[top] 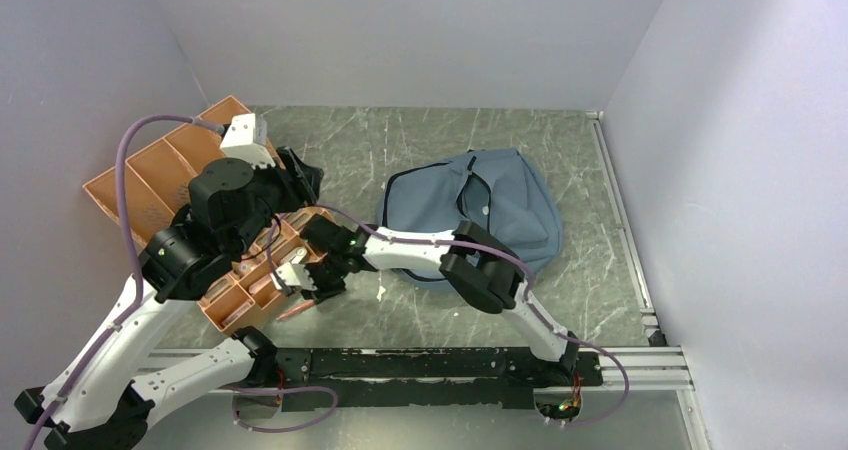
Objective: Pack the student bag
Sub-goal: Pick up the stationery from the center of the board.
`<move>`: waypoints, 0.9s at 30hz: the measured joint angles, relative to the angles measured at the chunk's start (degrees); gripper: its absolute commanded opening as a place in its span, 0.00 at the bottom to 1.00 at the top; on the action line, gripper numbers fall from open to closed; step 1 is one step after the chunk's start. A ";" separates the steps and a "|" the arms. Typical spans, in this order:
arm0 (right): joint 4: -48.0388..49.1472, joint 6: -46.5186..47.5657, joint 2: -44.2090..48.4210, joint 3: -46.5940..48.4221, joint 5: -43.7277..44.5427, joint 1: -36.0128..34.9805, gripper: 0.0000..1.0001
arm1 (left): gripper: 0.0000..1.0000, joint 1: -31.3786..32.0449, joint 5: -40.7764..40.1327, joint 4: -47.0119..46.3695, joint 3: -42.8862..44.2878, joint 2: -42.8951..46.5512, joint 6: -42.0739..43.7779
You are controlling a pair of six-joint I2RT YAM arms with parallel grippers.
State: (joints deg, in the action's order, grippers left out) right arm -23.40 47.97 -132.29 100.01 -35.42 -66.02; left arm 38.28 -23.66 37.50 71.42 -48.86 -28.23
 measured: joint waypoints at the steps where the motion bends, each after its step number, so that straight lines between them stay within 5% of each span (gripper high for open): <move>1: 0.87 -0.42 1.53 -2.45 0.74 0.04 0.00 | 0.62 0.00 0.00 -0.02 0.00 -0.09 0.00; 10: 15.19 -12.44 18.36 -28.48 5.79 0.52 0.00 | 0.64 0.00 1.42 -1.60 -0.55 -0.96 0.39; 27: 47.63 -49.94 49.96 -57.11 27.41 11.30 0.00 | 0.76 0.00 10.75 -11.54 1.11 -5.46 4.09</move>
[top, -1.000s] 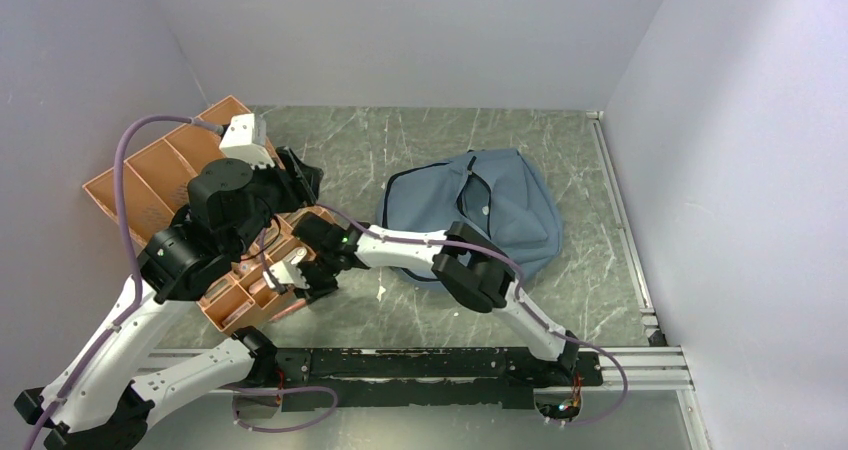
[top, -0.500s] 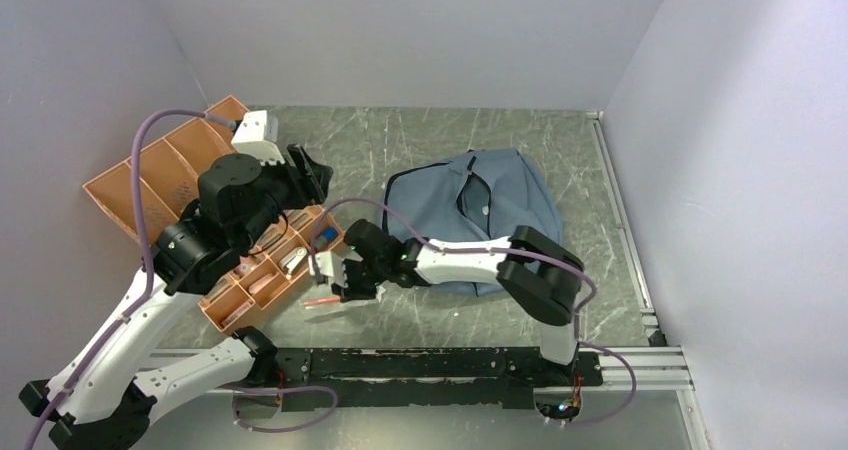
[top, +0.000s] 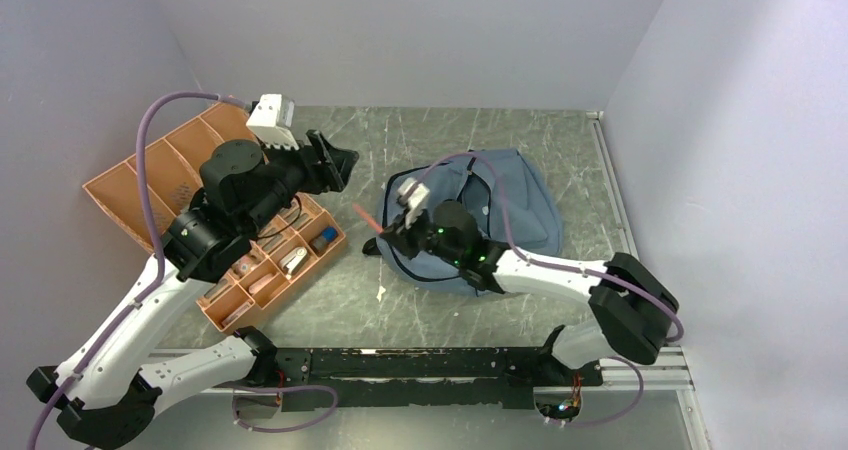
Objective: Pack the student bag
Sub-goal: Pick up the stationery from the center of the board.
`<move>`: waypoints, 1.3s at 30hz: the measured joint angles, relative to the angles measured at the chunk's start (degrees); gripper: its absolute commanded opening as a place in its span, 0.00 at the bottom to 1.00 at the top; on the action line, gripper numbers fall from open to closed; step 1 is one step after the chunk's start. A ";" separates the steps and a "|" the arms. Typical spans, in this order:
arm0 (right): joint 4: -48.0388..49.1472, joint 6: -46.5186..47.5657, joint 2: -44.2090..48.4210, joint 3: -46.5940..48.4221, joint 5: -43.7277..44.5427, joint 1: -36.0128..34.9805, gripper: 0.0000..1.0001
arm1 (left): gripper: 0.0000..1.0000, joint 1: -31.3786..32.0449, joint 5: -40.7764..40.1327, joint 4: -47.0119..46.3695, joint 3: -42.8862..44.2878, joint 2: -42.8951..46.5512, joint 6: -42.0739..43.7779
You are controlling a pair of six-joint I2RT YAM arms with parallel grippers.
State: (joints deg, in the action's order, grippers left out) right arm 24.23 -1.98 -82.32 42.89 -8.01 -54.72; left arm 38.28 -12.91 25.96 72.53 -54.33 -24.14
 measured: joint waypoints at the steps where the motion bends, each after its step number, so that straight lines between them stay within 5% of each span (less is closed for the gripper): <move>1: 0.92 -2.21 0.92 -1.22 1.53 1.05 0.00 | 0.76 0.00 0.85 -0.90 0.00 -0.02 -0.04; 14: 17.90 -22.36 12.09 -6.60 19.04 7.43 0.00 | 0.71 -0.04 12.00 -11.47 -6.16 -1.92 -4.42; 39: 29.57 -25.97 14.73 -7.76 11.23 7.76 0.00 | 0.54 -0.07 25.42 -27.04 -11.21 -8.35 -11.69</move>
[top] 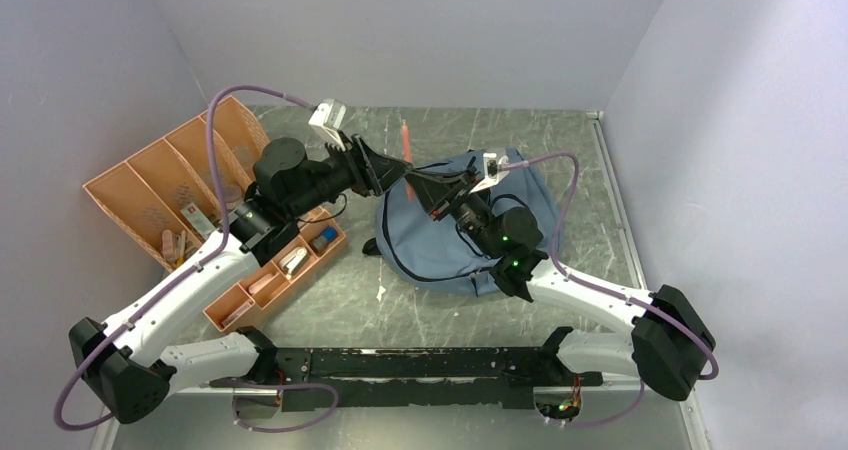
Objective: Pack the student bag
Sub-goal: Pick up the stationery from the center of the board.
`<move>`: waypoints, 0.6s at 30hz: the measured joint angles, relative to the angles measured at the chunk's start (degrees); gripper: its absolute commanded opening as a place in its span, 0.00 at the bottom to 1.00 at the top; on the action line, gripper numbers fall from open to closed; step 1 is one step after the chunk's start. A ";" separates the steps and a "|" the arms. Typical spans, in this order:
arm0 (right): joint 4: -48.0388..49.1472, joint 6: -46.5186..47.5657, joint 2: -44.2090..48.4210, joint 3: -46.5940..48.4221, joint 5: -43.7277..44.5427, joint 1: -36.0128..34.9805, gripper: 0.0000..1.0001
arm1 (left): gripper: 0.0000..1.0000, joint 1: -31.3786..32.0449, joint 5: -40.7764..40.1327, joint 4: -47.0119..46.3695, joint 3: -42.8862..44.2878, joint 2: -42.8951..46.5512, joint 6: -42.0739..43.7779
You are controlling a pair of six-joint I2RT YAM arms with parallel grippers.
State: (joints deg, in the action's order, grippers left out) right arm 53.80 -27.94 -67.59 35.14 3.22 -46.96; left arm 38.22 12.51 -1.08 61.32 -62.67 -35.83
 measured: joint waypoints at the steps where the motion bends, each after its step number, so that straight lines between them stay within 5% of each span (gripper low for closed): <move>1: 0.02 -0.07 0.00 0.00 -0.26 0.00 0.00 | 0.54 0.00 0.00 -0.35 -0.02 -0.24 -0.09; 18: 1.05 -0.57 0.02 0.15 -2.60 0.00 0.00 | 0.31 0.00 1.46 -3.93 -0.90 -3.32 -1.73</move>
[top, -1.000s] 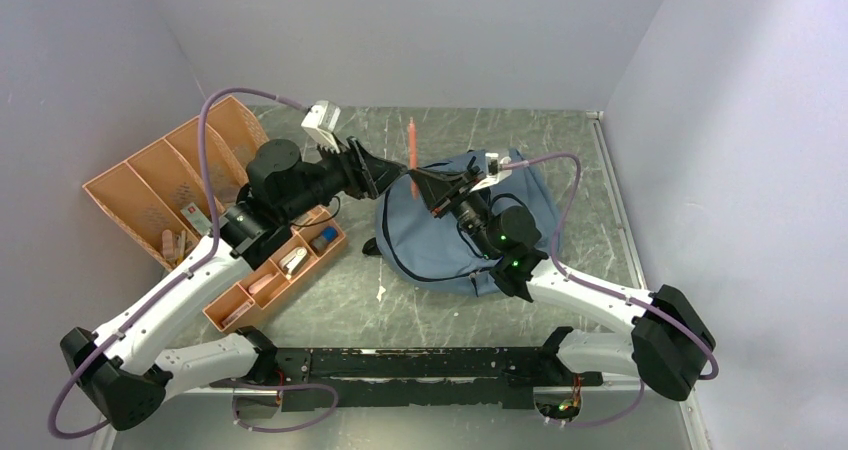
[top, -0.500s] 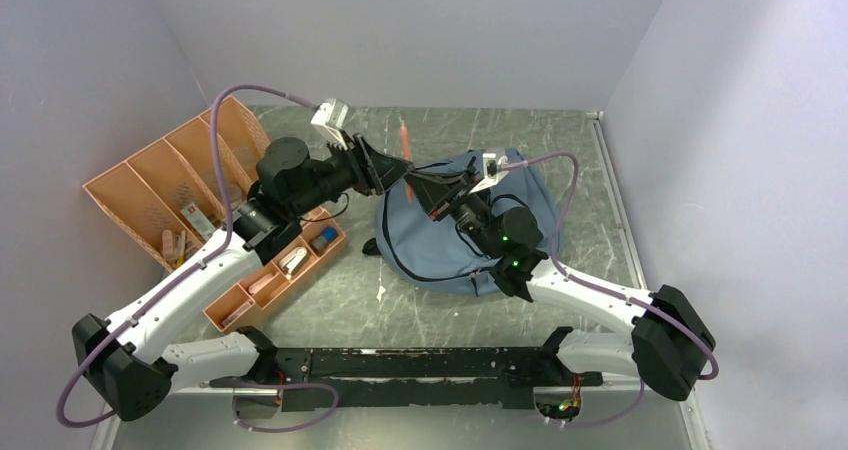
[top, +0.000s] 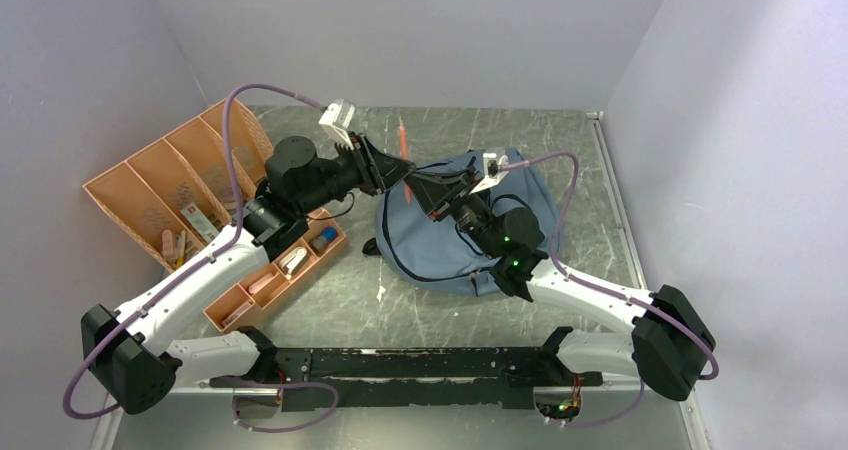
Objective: Pack the student bag
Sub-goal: Pick up the stationery from the center of the board.
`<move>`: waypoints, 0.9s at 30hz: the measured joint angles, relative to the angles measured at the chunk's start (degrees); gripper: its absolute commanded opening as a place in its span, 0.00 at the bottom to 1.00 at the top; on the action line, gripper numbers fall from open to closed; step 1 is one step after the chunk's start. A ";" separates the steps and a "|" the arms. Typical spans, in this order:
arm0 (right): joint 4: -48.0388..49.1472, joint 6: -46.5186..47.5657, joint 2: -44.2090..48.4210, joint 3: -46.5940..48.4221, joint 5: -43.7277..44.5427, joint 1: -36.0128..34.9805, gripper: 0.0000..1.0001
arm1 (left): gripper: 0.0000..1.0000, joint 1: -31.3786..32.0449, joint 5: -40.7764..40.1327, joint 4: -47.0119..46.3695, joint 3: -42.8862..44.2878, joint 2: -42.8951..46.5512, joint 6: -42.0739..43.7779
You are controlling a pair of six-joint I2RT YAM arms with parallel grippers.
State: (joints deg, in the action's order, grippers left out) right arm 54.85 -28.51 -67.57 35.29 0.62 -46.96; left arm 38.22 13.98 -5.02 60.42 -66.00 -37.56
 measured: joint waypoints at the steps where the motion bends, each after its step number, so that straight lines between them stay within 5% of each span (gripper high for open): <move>1: 0.17 0.00 0.00 0.00 -0.02 0.00 0.00 | 0.31 0.00 0.20 -0.13 -0.04 -0.04 -0.07; 6: 0.22 0.02 0.26 0.02 0.00 0.00 0.00 | 0.30 -0.04 0.68 -0.83 -0.28 -0.13 -0.39; 13: 0.13 0.55 0.70 0.07 0.11 0.02 0.01 | 0.05 -0.15 1.29 -2.05 -0.61 -0.11 -0.85; 19: -3.04 2.49 1.95 0.66 0.37 -0.04 0.31 | 0.05 -0.17 1.75 -2.16 -0.63 -0.33 -0.81; 27: -15.58 8.90 6.32 3.21 5.77 -0.04 0.42 | 0.05 -0.17 1.57 -1.42 -0.61 -1.60 -0.13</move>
State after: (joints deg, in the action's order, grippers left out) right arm 39.27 -19.62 -61.25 38.50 6.39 -47.00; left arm 38.04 15.55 -6.44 59.81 -67.59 -37.69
